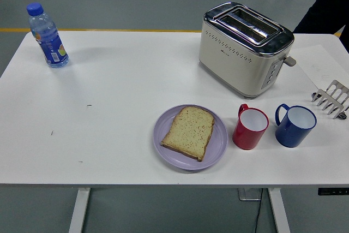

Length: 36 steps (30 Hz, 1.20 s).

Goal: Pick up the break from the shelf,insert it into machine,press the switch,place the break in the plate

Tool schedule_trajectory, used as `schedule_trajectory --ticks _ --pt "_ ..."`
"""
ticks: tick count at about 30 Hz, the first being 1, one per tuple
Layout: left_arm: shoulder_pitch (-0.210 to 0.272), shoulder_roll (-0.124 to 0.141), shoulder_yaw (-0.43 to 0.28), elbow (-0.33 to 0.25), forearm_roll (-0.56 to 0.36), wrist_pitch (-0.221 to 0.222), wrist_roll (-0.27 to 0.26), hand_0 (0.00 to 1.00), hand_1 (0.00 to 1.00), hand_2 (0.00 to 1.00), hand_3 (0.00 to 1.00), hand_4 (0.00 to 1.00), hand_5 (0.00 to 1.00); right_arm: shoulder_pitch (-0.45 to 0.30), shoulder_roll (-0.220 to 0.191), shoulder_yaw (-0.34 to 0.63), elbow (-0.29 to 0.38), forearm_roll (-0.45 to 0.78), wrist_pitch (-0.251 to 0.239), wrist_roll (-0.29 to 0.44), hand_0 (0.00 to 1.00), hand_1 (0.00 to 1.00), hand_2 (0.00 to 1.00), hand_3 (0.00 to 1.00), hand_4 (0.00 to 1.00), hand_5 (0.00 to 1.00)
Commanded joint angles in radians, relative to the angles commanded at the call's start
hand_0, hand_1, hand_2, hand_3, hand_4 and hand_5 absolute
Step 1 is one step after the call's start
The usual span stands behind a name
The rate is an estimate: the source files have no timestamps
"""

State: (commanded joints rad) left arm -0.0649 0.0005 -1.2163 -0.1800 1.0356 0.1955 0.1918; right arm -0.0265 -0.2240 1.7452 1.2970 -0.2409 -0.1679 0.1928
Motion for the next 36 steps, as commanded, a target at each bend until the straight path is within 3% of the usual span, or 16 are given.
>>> schedule_trajectory --ticks 36 --pt "-0.002 0.000 -0.001 0.000 0.001 0.001 0.002 0.696 0.611 0.724 0.686 0.523 0.933 0.005 0.000 -0.006 -0.006 0.001 -0.001 0.000 0.717 0.680 0.703 0.644 0.484 0.268"
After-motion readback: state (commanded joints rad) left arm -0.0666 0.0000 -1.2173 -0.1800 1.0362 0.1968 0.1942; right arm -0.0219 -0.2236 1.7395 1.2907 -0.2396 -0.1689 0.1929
